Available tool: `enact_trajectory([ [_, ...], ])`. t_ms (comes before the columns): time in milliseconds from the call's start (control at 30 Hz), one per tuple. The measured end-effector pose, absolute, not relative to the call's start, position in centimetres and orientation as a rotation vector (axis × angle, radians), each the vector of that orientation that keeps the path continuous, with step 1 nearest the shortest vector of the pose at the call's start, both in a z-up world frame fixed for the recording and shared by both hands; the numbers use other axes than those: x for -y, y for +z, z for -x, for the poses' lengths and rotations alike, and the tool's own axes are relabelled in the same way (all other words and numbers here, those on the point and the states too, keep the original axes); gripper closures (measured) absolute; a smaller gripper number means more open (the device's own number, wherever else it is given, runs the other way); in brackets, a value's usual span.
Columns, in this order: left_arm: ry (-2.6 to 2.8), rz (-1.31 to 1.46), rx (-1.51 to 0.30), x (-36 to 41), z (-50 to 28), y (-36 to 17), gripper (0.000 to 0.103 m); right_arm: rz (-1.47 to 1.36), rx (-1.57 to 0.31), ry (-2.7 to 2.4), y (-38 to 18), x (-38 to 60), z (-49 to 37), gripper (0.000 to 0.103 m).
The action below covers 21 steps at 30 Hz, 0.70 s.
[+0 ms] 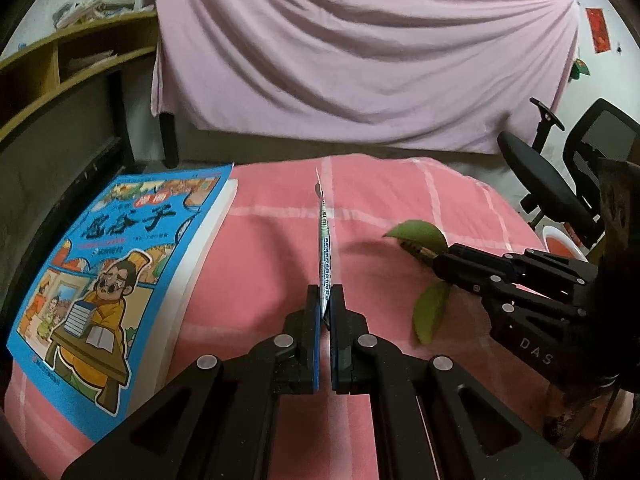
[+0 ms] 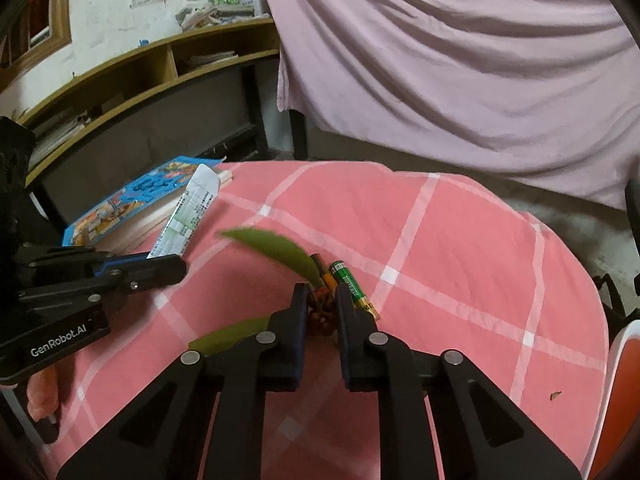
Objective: Collect trash
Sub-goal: 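Lift the white tube and berry sprig off the table with both tools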
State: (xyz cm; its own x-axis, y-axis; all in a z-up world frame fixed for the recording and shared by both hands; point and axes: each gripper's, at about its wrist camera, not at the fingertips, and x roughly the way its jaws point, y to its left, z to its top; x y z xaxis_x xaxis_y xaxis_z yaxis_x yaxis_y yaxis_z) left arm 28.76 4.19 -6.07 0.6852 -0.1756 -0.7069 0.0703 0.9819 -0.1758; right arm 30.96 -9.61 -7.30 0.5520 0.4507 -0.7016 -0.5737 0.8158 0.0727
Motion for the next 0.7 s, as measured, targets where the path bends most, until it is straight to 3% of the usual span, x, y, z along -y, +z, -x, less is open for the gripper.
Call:
enact_trajectory([
  [700,-0.174,0.013,-0.323,-0.5,-20.8,-0.9,0.101,0.068,-0.198,0.49,-1.8,16.3,-22.0,0.092],
])
